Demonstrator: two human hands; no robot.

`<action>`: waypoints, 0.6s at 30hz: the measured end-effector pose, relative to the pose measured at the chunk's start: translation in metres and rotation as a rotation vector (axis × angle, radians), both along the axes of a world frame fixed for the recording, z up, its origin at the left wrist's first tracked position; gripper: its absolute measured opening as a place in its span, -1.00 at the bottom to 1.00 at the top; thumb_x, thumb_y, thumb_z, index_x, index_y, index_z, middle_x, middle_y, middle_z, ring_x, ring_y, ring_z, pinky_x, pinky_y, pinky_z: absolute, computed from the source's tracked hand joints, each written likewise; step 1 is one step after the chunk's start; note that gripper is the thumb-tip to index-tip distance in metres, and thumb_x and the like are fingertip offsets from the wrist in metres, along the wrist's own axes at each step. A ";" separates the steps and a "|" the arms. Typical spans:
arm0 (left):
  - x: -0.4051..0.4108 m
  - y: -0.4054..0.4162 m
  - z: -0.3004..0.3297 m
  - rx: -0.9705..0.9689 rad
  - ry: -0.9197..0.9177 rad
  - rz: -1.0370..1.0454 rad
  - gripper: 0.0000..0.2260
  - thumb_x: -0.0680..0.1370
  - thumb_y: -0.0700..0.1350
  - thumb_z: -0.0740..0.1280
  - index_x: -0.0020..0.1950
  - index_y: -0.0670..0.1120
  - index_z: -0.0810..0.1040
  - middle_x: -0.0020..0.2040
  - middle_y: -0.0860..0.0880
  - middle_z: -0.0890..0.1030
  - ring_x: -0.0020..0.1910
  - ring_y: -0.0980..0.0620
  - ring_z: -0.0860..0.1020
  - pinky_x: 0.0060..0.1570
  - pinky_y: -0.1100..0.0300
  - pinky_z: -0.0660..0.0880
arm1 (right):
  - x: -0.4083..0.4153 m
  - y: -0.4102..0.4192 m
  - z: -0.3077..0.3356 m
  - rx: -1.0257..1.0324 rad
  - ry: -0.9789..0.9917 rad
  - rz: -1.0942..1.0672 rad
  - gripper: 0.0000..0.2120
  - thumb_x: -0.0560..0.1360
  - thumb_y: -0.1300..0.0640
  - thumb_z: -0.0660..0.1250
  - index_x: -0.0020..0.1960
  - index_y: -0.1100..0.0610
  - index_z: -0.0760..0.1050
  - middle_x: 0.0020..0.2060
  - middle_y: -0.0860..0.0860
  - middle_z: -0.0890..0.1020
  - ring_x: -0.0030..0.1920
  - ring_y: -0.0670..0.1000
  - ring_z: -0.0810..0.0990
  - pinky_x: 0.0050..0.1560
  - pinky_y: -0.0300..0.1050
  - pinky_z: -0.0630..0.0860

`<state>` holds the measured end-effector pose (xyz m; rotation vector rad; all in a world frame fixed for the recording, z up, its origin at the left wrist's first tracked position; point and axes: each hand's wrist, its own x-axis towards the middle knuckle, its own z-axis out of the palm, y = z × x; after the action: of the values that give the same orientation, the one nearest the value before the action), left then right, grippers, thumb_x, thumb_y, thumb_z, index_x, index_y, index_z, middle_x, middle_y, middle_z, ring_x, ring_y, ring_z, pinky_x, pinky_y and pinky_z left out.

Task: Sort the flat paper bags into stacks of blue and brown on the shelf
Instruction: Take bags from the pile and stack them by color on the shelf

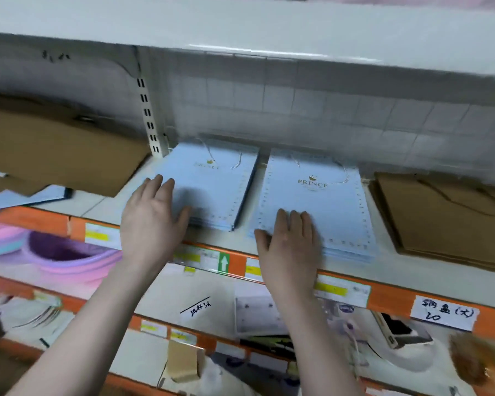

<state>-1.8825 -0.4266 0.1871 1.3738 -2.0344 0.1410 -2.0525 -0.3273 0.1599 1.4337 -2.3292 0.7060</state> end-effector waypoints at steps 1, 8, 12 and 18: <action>0.020 -0.001 0.001 0.007 0.006 0.034 -0.57 0.42 -0.14 0.45 0.22 -0.32 0.51 0.23 -0.34 0.50 0.22 -0.35 0.45 0.21 -0.17 0.39 | 0.017 -0.007 0.001 0.005 -0.003 0.037 -0.53 0.37 0.01 0.48 0.12 0.33 0.56 0.01 0.27 0.61 0.12 0.30 0.56 0.15 0.19 0.48; 0.180 -0.013 0.008 0.021 -0.033 0.238 -0.53 0.43 -0.12 0.44 0.26 -0.30 0.48 0.27 -0.37 0.45 0.26 -0.36 0.41 0.25 -0.16 0.35 | 0.164 -0.062 0.007 0.044 -0.052 0.219 -0.48 0.30 0.03 0.53 0.14 0.30 0.56 0.02 0.28 0.60 0.14 0.32 0.54 0.14 0.18 0.49; 0.272 -0.018 0.012 0.067 -0.062 0.348 -0.49 0.43 -0.10 0.44 0.31 -0.28 0.44 0.33 -0.36 0.41 0.33 -0.35 0.35 0.27 -0.17 0.32 | 0.250 -0.089 0.012 0.028 -0.053 0.289 -0.49 0.35 0.02 0.48 0.19 0.29 0.53 0.08 0.28 0.58 0.21 0.31 0.49 0.20 0.16 0.44; 0.378 -0.036 0.020 0.116 -0.082 0.435 -0.49 0.45 -0.07 0.41 0.32 -0.26 0.42 0.34 -0.33 0.40 0.35 -0.31 0.33 0.28 -0.14 0.30 | 0.344 -0.125 0.025 0.046 -0.027 0.377 -0.50 0.42 -0.02 0.40 0.26 0.24 0.49 0.13 0.26 0.56 0.22 0.25 0.48 0.20 0.12 0.40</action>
<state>-1.5050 -0.4626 0.2069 1.8978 -1.8021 0.2756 -1.7089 -0.4521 0.1852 1.9215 -2.1259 0.7748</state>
